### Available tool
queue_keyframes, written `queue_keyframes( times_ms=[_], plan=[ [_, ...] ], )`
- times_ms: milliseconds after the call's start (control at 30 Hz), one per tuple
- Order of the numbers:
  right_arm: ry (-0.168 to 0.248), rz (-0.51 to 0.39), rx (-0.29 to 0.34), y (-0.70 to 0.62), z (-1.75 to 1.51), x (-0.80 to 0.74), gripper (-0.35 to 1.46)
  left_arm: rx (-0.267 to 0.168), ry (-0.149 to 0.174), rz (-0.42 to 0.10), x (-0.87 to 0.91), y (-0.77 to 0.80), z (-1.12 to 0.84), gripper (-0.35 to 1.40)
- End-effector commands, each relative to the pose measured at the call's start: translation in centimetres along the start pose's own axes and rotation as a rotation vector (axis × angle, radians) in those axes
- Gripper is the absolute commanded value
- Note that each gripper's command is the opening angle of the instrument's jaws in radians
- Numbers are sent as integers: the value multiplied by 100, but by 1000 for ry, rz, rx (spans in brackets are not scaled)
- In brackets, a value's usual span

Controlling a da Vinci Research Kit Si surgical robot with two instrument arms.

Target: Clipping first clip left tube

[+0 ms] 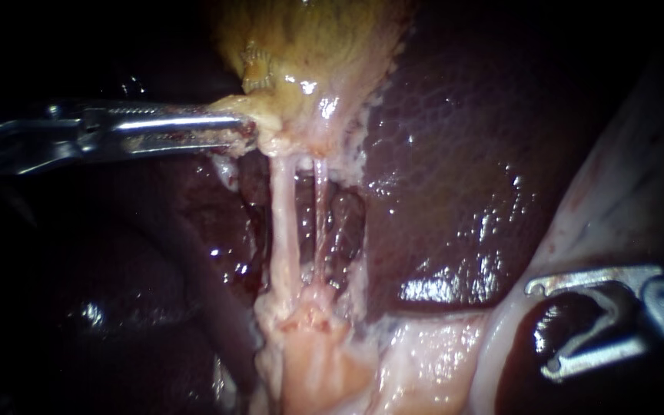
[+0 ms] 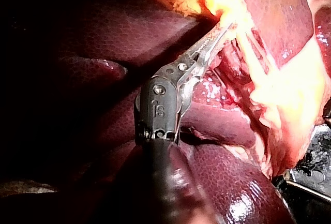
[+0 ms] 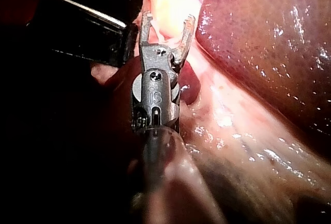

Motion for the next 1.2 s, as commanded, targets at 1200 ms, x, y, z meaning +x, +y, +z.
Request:
queue_keyframes(
  times_ms=[1200],
  plan=[
    [62,87,-30,30,111,73,50,11,36,-27,50,11,-82,-35]
  ],
)
